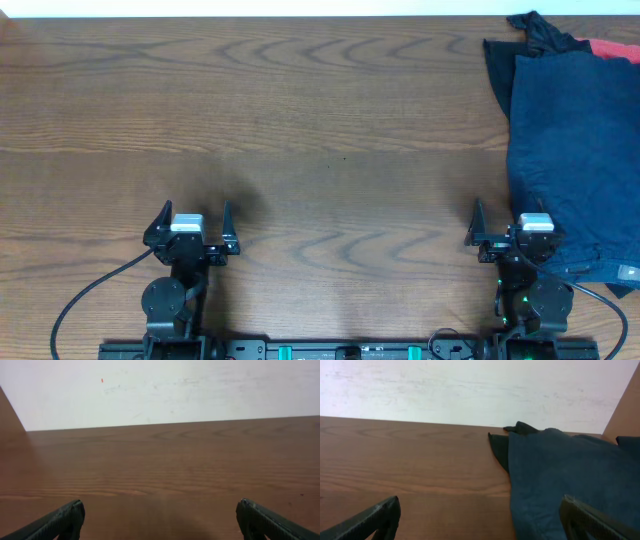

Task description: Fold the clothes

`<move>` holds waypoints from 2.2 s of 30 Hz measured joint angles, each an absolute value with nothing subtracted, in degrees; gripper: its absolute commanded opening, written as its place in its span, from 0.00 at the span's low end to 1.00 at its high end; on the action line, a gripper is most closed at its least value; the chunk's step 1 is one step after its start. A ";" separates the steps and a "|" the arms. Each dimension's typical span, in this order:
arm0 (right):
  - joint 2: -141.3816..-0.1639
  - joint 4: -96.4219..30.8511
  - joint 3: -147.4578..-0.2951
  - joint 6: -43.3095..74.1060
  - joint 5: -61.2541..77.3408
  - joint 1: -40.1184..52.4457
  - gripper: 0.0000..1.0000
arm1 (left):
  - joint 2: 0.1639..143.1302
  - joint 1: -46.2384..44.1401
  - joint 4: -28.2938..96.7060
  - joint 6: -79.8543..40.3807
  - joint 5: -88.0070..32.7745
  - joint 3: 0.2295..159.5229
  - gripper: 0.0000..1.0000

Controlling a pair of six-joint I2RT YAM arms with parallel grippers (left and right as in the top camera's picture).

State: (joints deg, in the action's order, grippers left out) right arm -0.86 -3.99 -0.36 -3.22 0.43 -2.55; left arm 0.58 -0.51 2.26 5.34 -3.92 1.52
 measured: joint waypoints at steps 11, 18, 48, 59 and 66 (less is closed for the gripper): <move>-1.52 -5.39 -1.02 -0.56 0.21 -2.55 0.99 | 3.20 -0.51 5.08 -2.68 -4.34 3.18 0.98; -14.57 -13.13 -13.21 0.12 -1.89 -2.55 0.99 | 18.13 -0.51 14.61 -3.42 -4.54 17.30 0.98; -102.39 -28.49 -64.86 6.70 -18.48 -6.11 0.78 | 63.99 -0.51 47.46 -4.12 -4.56 58.19 0.98; -110.65 -23.83 -64.86 10.94 -21.17 -6.68 0.36 | 63.99 -0.51 47.31 -4.14 -4.56 58.19 0.98; -110.65 -23.70 -64.88 12.23 -21.67 -6.68 0.01 | 63.99 -0.51 47.09 -4.14 -4.56 58.19 0.98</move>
State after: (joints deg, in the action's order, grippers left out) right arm -110.65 -23.70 -64.88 12.23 -21.67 -6.68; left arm 63.99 -0.51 47.09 -4.14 -4.56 58.19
